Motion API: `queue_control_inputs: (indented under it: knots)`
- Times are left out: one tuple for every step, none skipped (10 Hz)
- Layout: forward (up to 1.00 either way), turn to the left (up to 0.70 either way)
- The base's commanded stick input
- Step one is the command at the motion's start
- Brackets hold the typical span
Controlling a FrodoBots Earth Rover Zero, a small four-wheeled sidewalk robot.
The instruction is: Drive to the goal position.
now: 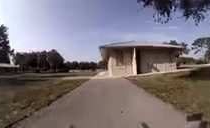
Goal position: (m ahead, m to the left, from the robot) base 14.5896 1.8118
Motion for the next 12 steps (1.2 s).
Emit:
queue_control_inputs:
  knots:
    - [1.00,0.00]
    - [1.00,0.01]
    - [1.00,0.02]
    - [1.00,0.03]
    - [1.00,0.07]
    - [1.00,0.11]
    - [1.00,0.16]
    - [1.00,0.20]
    - [1.00,0.25]
    - [1.00,0.29]
    - [1.00,0.34]
    - [1.00,0.38]
